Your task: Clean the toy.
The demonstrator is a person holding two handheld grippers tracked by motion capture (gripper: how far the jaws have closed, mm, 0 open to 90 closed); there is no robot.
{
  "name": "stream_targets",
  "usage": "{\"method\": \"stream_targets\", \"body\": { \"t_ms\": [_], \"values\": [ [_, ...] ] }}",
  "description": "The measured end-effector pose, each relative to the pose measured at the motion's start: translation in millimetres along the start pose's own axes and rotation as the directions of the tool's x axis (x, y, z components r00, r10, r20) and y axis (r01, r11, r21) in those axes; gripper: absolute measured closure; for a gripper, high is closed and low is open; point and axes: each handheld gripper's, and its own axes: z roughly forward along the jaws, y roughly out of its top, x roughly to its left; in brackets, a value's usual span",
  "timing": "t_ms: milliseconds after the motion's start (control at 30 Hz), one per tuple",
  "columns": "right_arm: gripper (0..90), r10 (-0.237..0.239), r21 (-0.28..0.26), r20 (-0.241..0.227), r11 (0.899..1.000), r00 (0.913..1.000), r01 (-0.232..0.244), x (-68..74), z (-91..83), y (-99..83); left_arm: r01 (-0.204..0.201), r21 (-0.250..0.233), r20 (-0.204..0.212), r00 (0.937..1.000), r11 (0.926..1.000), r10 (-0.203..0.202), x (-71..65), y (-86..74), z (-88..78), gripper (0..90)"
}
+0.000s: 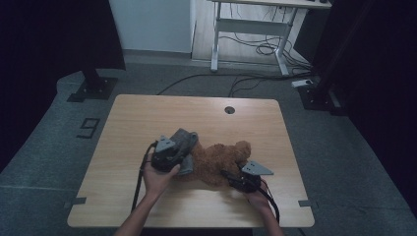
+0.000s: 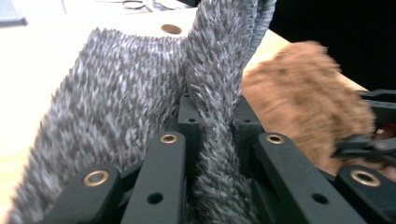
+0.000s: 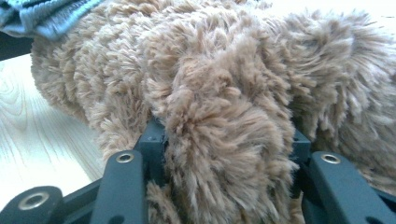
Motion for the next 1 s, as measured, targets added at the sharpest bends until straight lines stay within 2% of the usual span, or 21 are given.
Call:
{"method": "stream_targets", "body": {
  "t_ms": [67,233,367,467,500,567,633,733,867,1000],
  "values": [
    [50.5,-0.004,-0.001,0.0,1.0,1.0,0.004,0.4,0.0,0.0,0.028,0.001,0.002,0.9996,0.9996,-0.028,11.2,-6.8,-5.7,78.2],
    [50.4,-0.008,0.0,-0.003,1.0,1.0,0.008,0.6,-0.5,-0.1,0.046,0.004,-0.015,0.9988,0.9989,-0.046,21.7,-13.2,-12.4,78.0],
    [50.3,-0.009,-0.002,-0.006,1.0,0.9999,0.009,0.4,-1.4,-0.7,0.087,0.035,-0.045,0.9953,0.9956,-0.086,37.6,-21.7,-17.9,77.8],
    [50.3,-0.005,-0.002,-0.011,1.0,0.9999,0.005,-1.0,-2.1,-1.2,0.12,0.089,-0.062,0.9914,0.9888,-0.115,50.8,-31.4,-17.5,77.6],
    [50.3,-0.003,-0.002,-0.011,1.0,0.9999,0.003,-1.2,-2.3,-1.2,0.137,0.115,-0.059,0.9896,0.9838,-0.131,56.3,-37.2,-15.2,77.5],
    [50.4,-0.003,-0.004,-0.012,1.0,0.9999,0.003,-1.2,-2.6,-1.1,0.179,0.13,-0.035,0.9838,0.9752,-0.176,61.1,-46.2,-10.2,77.1],
    [51.0,-0.012,-0.01,-0.019,1.0,0.9997,0.012,-0.3,-2.9,-0.4,0.194,0.132,0.009,0.9804,0.9721,-0.197,57.1,-50.7,-2.5,77.1],
    [53.1,-0.036,-0.019,-0.013,0.999,0.9993,0.036,2.4,-3.9,1.9,0.184,0.118,0.001,0.9828,0.9759,-0.185,47.4,-47.0,3.3,77.8],
    [56.0,-0.062,-0.029,-0.004,0.998,0.9981,0.062,5.5,-5.9,9.2,0.215,0.074,0.032,0.9755,0.9738,-0.218,45.6,-36.3,5.6,78.4],
    [57.3,-0.112,-0.043,0.003,0.993,0.9937,0.112,9.6,-4.6,17.9,0.2,0.04,0.022,0.9793,0.9789,-0.201,42.8,-25.6,6.7,78.7]
  ]
}}
